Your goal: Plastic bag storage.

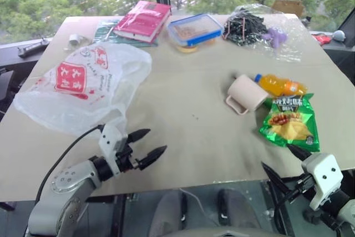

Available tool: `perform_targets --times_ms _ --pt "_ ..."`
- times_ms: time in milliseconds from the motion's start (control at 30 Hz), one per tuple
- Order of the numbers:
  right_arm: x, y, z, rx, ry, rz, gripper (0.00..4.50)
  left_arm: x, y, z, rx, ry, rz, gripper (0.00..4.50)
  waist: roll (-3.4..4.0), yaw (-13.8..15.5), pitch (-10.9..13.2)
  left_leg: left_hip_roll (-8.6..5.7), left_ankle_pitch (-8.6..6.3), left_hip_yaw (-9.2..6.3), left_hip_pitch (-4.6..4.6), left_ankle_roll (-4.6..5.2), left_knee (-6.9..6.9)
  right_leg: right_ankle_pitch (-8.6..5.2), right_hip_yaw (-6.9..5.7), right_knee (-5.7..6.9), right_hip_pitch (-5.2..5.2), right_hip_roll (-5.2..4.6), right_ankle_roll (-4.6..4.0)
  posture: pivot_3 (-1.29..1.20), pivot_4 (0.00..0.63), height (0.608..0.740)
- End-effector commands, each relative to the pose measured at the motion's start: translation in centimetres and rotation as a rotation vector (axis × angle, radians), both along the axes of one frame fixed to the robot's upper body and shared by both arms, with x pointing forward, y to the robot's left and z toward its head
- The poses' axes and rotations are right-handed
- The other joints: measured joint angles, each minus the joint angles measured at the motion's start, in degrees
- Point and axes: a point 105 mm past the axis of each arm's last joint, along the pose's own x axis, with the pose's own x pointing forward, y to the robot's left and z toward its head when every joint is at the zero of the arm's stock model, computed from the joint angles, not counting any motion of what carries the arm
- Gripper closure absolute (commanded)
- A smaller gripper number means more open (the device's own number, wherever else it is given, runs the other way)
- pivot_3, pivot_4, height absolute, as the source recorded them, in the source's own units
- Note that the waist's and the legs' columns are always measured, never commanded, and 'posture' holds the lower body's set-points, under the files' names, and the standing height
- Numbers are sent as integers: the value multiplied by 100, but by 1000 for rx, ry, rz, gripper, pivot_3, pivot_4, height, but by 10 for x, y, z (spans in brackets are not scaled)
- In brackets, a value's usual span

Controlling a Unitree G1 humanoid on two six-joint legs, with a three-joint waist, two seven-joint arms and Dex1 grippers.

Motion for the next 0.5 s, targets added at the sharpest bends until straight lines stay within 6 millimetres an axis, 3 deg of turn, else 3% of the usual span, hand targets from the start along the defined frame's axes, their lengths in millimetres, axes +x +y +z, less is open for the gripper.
perform_targets --times_ms 33,300,500 --pt "3 2 11 6 -55 21 0 3 1 9 -8 -54 -9 84 0 3 0 0 0 0 0 0 0 0 0 0 0 0 0 0 150 740" --pt "15 33 38 59 -156 196 0 12 13 28 -73 -135 45 84 -1 12 0 0 0 -1 -1 1 0 3 -7 -1 0 6 -6 0 150 740" --pt "38 47 61 62 -234 297 0 41 17 69 -118 -263 223 84 -7 83 -2 -1 1 0 1 5 16 6 -7 0 9 29 -6 0 150 740"
